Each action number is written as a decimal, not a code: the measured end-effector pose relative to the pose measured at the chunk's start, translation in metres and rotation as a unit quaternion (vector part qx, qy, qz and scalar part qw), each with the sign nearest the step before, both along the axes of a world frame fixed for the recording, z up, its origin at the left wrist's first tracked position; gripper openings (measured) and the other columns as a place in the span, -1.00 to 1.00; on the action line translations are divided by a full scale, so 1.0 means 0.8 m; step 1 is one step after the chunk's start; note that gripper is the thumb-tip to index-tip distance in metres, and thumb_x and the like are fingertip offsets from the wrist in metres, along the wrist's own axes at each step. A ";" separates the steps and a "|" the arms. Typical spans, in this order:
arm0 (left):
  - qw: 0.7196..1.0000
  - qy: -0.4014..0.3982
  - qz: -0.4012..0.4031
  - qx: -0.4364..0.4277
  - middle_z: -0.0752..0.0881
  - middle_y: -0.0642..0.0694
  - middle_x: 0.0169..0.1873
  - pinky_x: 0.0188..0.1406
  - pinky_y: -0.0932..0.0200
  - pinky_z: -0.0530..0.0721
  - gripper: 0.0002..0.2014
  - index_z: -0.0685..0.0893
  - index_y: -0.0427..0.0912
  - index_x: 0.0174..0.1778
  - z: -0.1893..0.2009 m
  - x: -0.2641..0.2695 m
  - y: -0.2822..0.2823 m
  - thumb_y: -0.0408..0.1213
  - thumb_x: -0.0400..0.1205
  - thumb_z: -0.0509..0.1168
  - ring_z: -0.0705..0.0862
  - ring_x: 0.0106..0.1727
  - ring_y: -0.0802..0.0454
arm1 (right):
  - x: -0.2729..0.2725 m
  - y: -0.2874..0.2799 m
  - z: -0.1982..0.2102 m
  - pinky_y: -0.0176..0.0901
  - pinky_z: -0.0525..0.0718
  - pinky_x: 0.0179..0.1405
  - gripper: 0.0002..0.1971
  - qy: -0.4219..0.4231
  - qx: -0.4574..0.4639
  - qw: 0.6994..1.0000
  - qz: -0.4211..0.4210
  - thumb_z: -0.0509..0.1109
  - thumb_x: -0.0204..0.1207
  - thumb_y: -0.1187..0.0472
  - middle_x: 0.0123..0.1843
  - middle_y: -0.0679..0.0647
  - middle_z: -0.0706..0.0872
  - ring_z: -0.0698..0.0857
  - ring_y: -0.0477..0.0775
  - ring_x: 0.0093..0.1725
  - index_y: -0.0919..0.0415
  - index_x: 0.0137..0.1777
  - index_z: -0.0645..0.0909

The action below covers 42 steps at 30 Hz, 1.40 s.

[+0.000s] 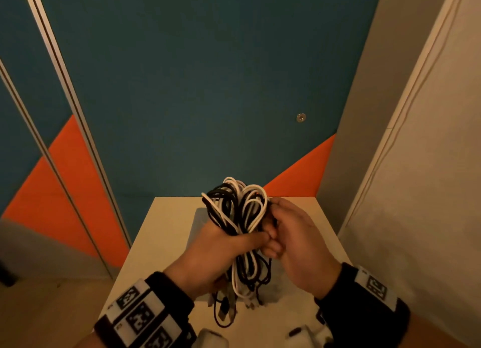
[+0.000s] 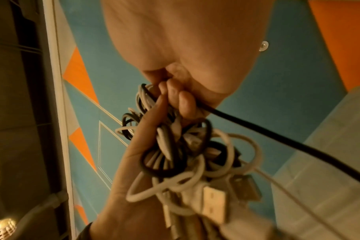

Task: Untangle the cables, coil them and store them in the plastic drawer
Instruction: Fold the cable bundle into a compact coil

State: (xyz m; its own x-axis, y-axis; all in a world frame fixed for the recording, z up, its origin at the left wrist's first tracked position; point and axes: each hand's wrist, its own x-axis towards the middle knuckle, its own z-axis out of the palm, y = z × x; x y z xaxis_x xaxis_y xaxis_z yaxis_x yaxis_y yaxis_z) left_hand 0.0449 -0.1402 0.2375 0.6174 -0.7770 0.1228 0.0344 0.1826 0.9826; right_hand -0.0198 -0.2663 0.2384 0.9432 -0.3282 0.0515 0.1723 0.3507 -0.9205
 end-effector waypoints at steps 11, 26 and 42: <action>0.985 0.091 0.142 -0.031 0.76 -0.18 -0.40 -0.47 0.15 0.65 -0.74 0.76 -0.14 -0.24 0.015 0.013 0.013 -0.58 0.61 0.31 0.71 -0.38 -0.06 | -0.024 -0.024 -0.043 -0.08 0.29 -0.48 -0.80 0.039 -0.229 0.972 0.025 0.20 0.66 0.11 -0.53 0.06 0.37 0.31 0.03 -0.58 0.23 -0.04 0.56; 0.983 -0.134 0.127 -0.005 0.85 0.13 -0.01 0.06 0.30 0.70 -0.63 0.77 0.01 0.10 0.007 0.003 0.016 -0.40 0.43 0.58 0.78 0.09 0.22 | -0.008 0.004 0.015 -0.17 0.67 0.03 -0.93 -0.083 -0.271 0.955 -0.087 0.44 0.45 0.29 -0.12 0.11 0.81 0.75 -0.01 -0.05 0.22 -0.14 0.76; 0.991 0.046 0.117 -0.044 0.76 -0.37 -0.28 -0.21 -0.07 0.77 -0.99 0.75 -0.33 -0.23 0.029 0.007 0.021 -0.48 0.49 0.42 0.75 -0.24 -0.23 | -0.021 -0.010 -0.036 0.21 0.36 0.54 -0.69 0.013 -0.017 1.000 -0.023 0.12 0.64 0.30 0.21 0.02 0.75 0.62 0.08 0.35 0.09 0.22 0.65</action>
